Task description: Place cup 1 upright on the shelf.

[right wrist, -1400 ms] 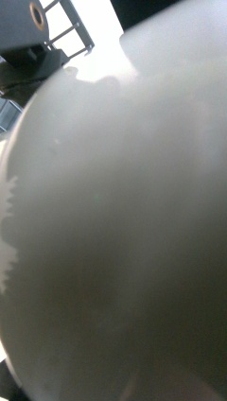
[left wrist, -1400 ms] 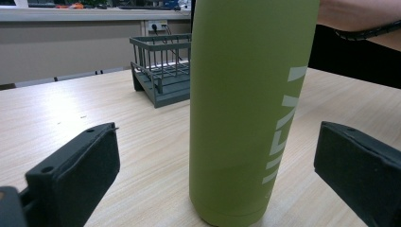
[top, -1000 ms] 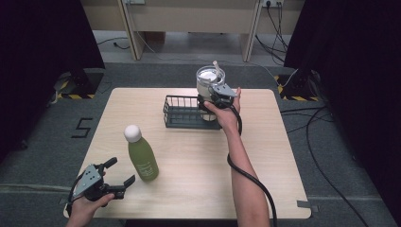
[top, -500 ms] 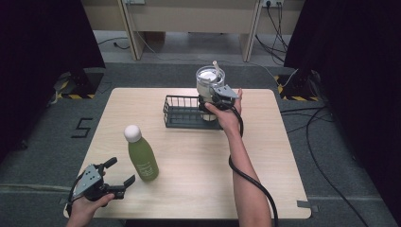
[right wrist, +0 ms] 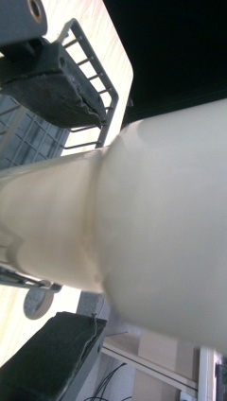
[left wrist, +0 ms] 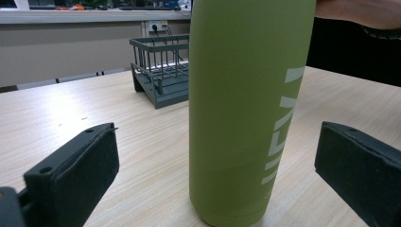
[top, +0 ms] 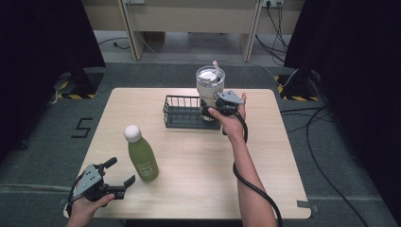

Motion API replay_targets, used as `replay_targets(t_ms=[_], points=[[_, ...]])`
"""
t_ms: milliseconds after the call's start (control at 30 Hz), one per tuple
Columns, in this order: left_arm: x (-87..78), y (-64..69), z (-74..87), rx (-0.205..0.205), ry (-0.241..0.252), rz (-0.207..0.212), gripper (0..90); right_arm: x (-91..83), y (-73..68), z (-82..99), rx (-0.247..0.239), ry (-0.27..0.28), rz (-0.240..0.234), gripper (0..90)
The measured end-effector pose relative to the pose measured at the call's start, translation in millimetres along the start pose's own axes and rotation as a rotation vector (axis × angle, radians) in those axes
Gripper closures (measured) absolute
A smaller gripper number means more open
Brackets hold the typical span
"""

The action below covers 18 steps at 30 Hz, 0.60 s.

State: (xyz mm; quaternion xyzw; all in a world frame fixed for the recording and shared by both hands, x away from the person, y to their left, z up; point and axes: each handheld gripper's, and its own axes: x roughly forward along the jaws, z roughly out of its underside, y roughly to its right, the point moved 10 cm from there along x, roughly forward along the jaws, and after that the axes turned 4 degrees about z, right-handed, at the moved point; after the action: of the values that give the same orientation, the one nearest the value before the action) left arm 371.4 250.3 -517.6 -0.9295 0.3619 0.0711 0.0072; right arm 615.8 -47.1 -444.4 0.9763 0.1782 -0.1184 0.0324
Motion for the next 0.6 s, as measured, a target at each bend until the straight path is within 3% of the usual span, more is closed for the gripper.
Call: replay_targets(t_ms=[400, 600], points=[[-1.1, 3.4, -3.9, 0.023, 0.003, 0.001, 0.0, -28.1, 9.9, 20.5, 0.011, -0.019, 0.006, 9.4], [-1.4, 5.0, -5.9, 0.038, 0.003, 0.002, 0.0, -45.7, 20.3, 30.4, 0.015, -0.018, 0.03, 12.0]])
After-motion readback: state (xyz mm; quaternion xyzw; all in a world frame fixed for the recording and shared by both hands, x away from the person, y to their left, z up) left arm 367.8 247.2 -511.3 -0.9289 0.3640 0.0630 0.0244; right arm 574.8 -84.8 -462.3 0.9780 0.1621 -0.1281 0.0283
